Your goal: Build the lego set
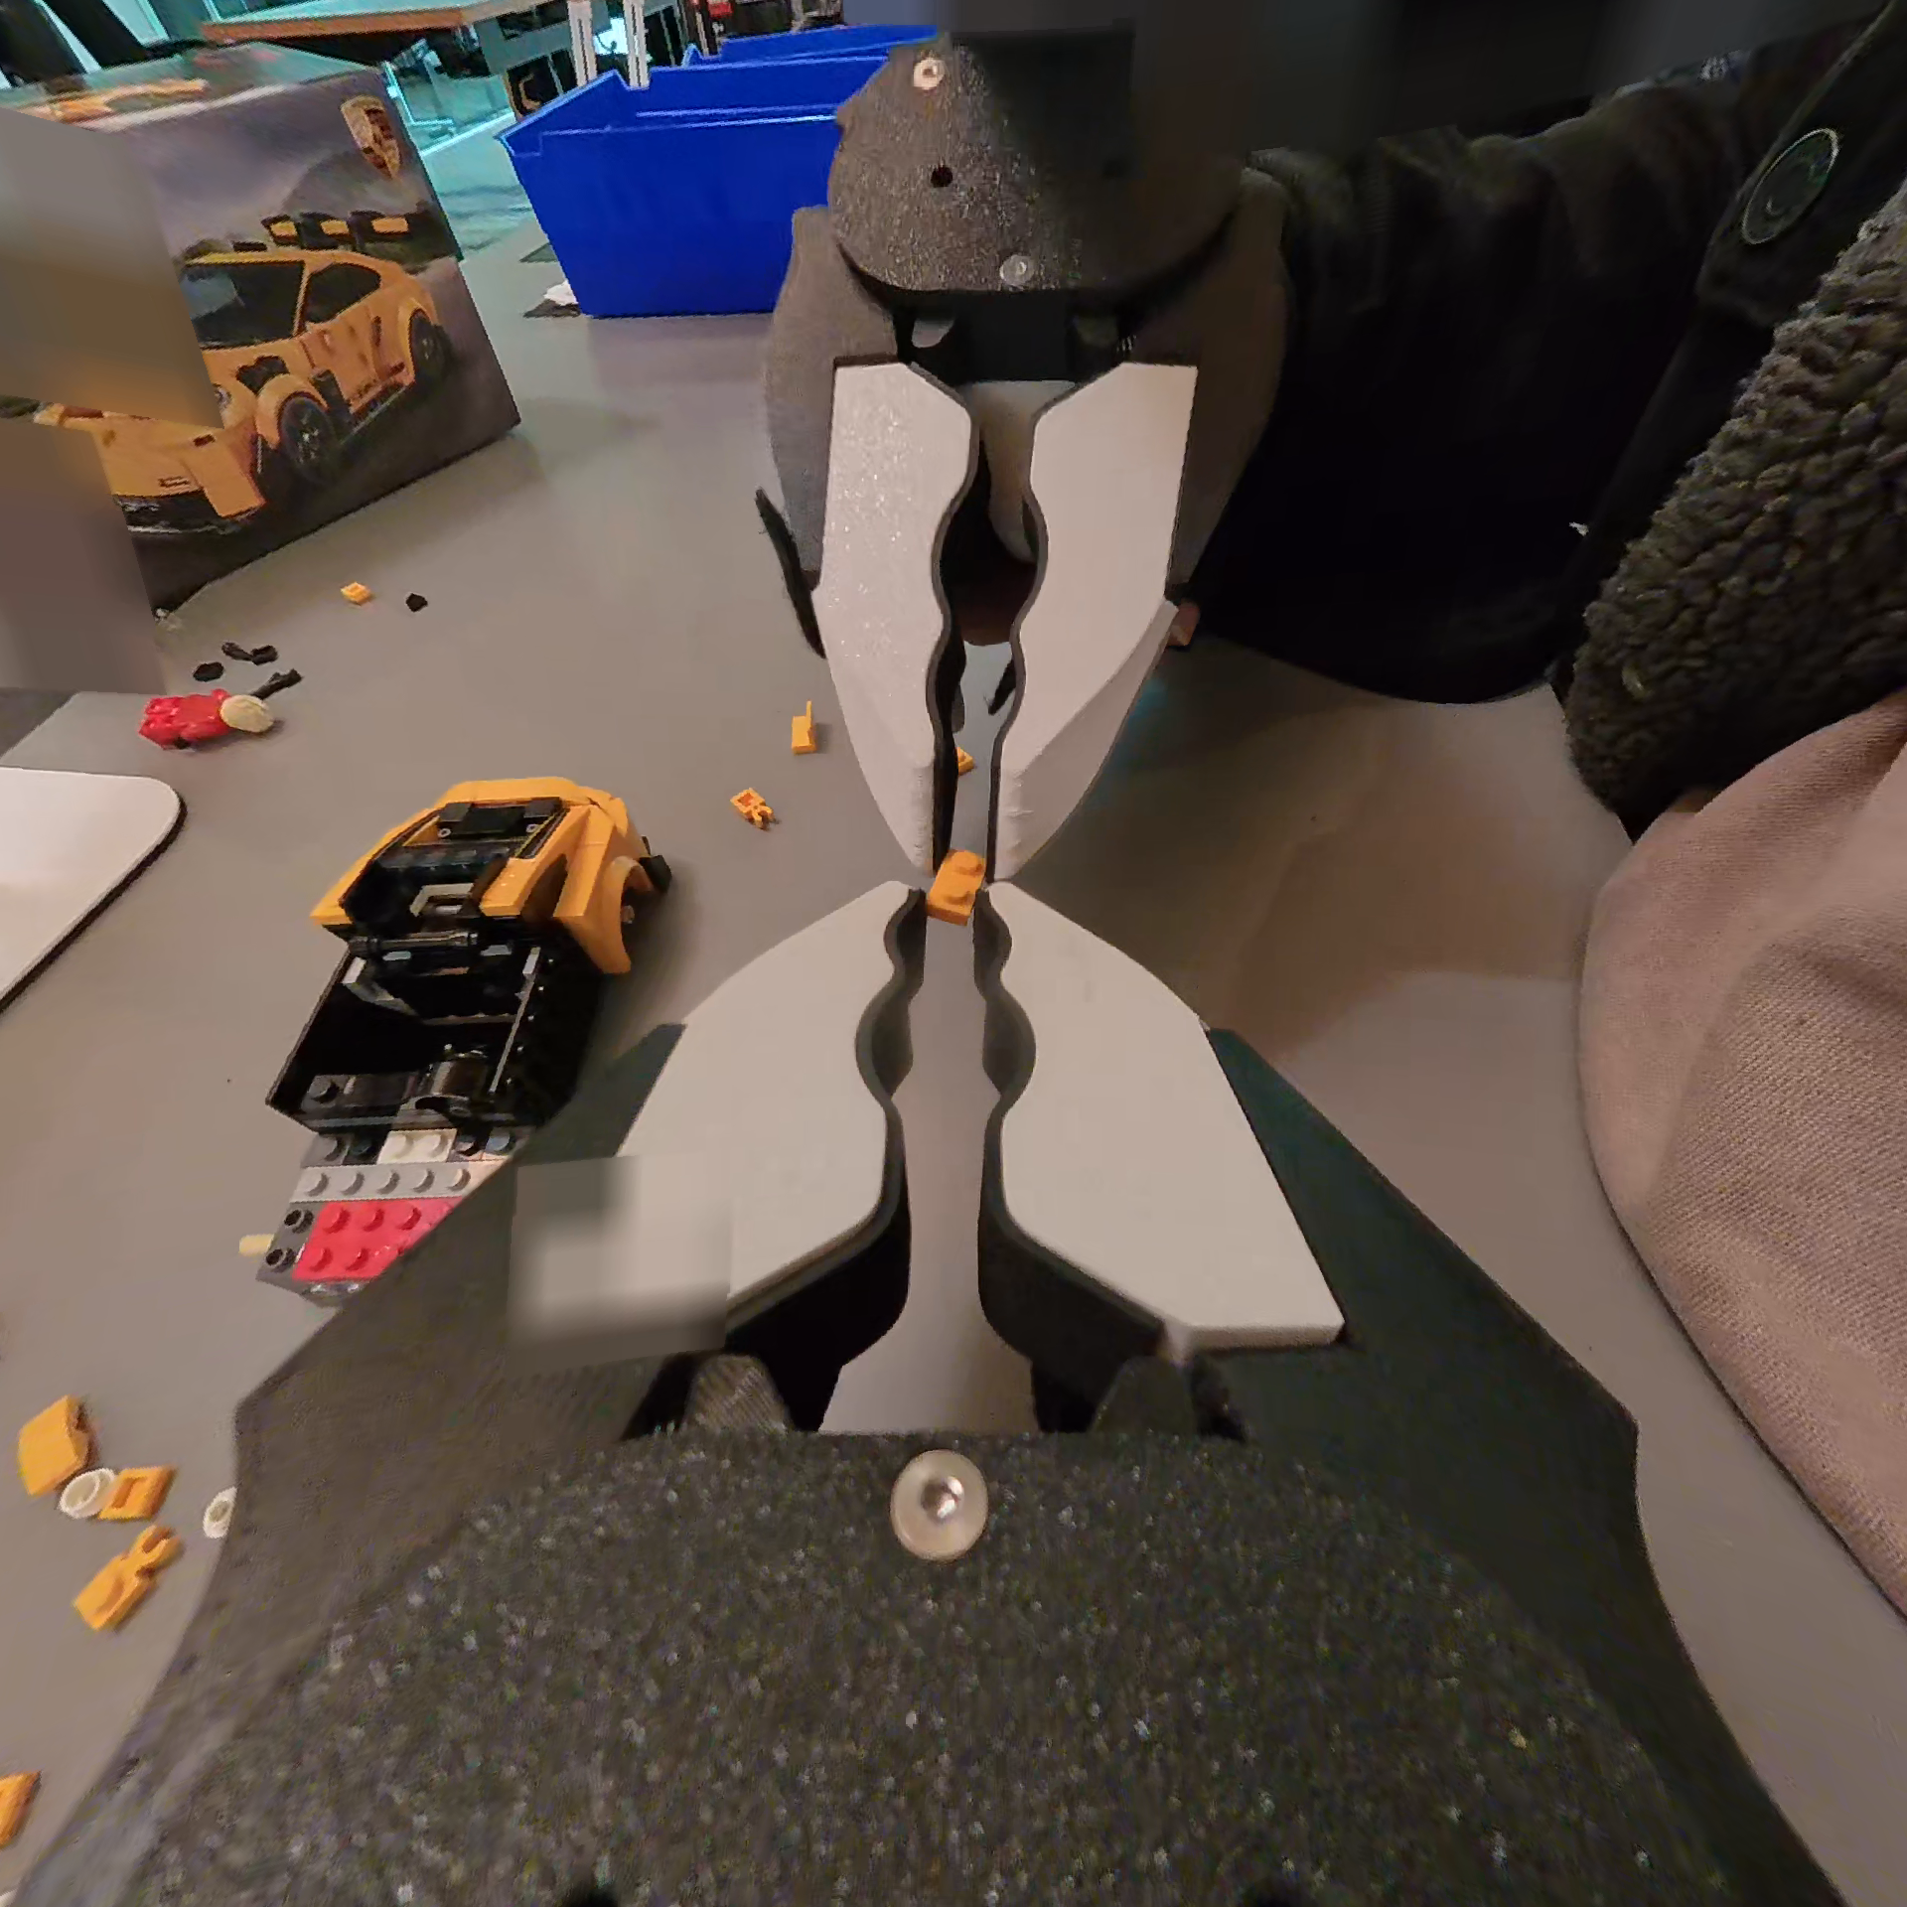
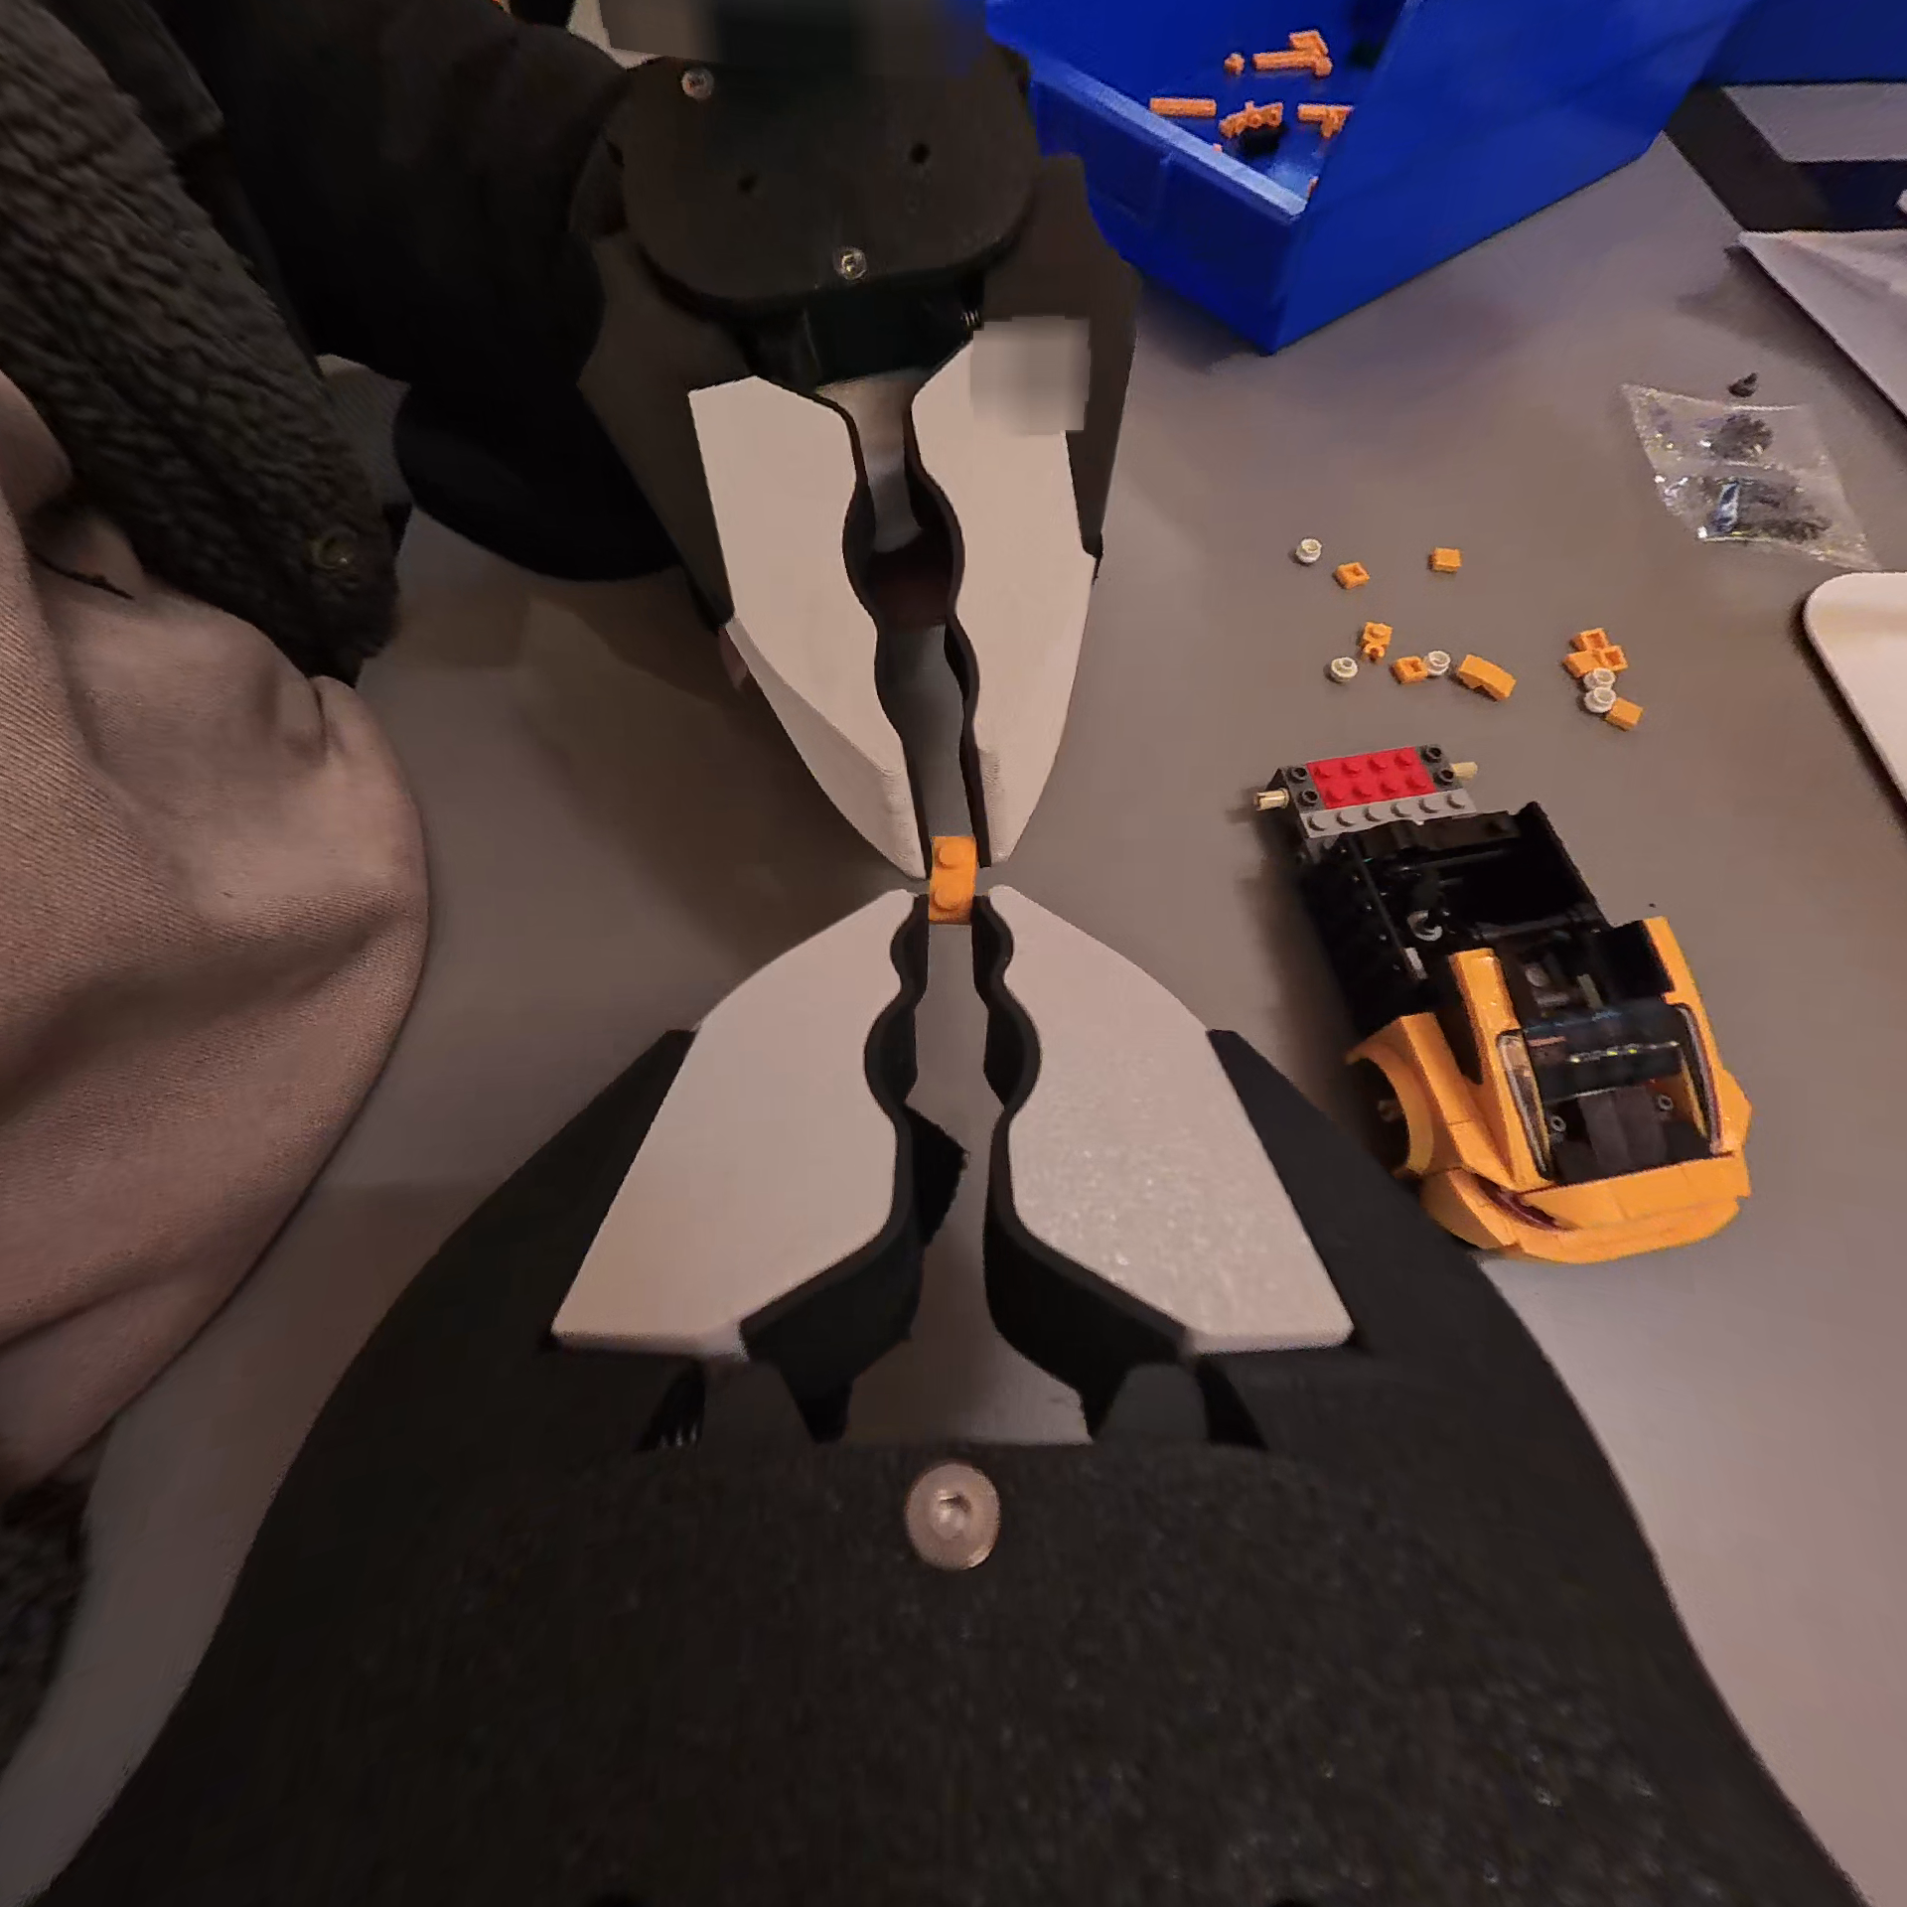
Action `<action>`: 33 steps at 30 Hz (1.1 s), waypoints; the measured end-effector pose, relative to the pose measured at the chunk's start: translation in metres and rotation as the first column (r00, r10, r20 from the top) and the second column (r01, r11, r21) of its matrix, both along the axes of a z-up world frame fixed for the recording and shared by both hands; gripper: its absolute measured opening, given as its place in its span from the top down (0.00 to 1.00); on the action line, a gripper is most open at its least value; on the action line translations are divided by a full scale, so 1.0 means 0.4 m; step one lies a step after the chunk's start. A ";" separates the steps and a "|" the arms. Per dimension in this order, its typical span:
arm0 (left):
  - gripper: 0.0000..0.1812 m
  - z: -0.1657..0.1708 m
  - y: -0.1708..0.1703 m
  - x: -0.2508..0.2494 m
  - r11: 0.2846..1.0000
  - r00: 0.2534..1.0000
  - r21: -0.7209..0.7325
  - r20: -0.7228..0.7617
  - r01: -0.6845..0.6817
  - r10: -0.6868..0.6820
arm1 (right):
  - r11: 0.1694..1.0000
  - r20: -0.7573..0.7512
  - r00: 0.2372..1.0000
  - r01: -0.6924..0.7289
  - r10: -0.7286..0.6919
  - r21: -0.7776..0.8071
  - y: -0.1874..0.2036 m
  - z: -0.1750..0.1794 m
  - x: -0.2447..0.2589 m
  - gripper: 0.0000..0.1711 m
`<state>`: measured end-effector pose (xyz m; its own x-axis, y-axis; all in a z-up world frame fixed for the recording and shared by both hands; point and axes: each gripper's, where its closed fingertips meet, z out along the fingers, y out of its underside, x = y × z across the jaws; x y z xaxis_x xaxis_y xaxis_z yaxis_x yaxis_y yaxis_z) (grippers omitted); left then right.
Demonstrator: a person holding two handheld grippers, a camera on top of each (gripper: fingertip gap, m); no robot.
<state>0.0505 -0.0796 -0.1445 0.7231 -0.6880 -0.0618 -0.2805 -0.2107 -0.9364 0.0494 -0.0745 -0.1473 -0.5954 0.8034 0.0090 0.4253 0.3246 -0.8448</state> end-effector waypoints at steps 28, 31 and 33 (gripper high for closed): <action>0.94 -0.021 0.022 -0.054 0.997 0.995 -0.001 -0.063 -0.081 0.081 | 0.980 0.409 0.911 -0.034 -0.051 0.198 0.227 -0.136 0.077 0.90; 0.95 -0.023 0.023 -0.053 0.997 0.995 -0.004 -0.064 -0.079 0.079 | 0.976 0.373 0.925 -0.007 -0.076 0.217 0.244 -0.119 0.076 0.89; 0.95 -0.024 0.023 -0.052 0.997 0.995 -0.004 -0.066 -0.079 0.078 | 0.971 0.320 0.942 0.027 -0.104 0.236 0.261 -0.106 0.062 0.90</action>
<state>0.0297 -0.0705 -0.1539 0.7694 -0.6298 -0.1070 -0.3240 -0.2404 -0.9150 0.0743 0.0297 -0.1897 -0.5416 0.8406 0.0075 0.6929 0.4514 -0.5623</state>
